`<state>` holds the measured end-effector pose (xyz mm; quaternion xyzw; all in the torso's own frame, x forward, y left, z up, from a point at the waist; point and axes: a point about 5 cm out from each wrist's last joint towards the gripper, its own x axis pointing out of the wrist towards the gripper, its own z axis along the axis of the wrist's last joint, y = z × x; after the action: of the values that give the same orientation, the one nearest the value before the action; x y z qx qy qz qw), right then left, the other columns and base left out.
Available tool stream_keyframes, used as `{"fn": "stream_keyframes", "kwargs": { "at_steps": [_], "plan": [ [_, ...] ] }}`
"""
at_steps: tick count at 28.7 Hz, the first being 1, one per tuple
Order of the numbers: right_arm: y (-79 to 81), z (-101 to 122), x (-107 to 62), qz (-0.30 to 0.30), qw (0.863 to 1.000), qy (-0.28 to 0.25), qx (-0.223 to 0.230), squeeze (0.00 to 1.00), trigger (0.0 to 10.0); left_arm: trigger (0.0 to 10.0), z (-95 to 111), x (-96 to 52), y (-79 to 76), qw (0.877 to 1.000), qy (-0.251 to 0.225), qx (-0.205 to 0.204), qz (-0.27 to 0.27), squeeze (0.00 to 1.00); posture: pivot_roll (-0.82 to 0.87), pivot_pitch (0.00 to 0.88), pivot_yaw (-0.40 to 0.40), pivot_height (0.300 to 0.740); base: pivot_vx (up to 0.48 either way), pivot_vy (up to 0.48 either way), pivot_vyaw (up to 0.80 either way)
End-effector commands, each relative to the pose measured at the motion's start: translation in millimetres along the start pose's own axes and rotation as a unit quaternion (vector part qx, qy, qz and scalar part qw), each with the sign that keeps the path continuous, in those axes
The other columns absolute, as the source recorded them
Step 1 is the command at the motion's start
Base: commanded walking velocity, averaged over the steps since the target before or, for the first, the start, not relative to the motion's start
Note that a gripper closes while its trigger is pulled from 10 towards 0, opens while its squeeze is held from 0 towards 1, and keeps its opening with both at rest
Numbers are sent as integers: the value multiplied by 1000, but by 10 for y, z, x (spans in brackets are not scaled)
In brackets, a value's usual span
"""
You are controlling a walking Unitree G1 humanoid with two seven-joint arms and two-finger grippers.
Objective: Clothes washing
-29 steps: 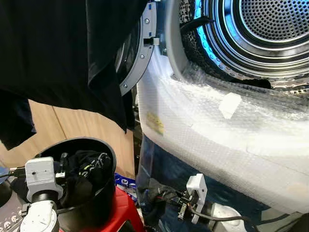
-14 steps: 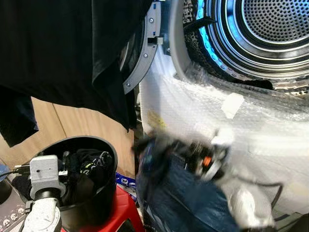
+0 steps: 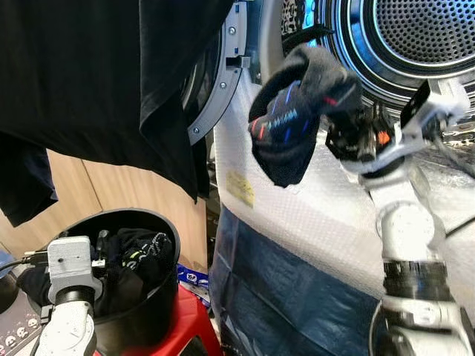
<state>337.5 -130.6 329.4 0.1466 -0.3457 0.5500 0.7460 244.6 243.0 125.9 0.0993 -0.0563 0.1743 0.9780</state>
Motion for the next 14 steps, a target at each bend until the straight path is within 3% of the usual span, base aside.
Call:
{"fn": "stream_keyframes", "kwargs": {
  "at_steps": [1,3,9,10,11,13,14],
  "plan": [
    [-62,75,72,-10,1000,-9,-18,0,0,10000,-15,16,-12,1000,2,2,-5,0,109,0,1,740,0,0,0],
    [-220,130,205,-58,998,-24,-32,0,0,10000,-20,18,-13,1000,2,0,-3,0,109,0,2,740,0,0,0],
    [-317,189,478,-47,997,-9,-52,0,0,10000,-35,10,-28,1000,8,-16,1,0,110,0,0,740,0,0,0],
    [-459,247,585,-105,992,8,-65,0,0,10000,-33,2,-37,1000,8,-17,0,0,110,0,0,740,0,0,0],
    [-459,247,585,-105,992,8,-65,0,0,10000,-33,2,-37,1000,8,-17,0,0,110,0,0,740,0,0,0],
    [-592,307,622,-176,981,23,-77,0,0,10000,-36,-10,-51,1000,9,-18,-2,0,116,0,-11,740,0,0,0],
    [-705,383,631,-257,962,35,-83,0,0,10000,-52,-30,-43,999,18,-43,11,0,116,0,-11,740,0,0,0]
  ]
}}
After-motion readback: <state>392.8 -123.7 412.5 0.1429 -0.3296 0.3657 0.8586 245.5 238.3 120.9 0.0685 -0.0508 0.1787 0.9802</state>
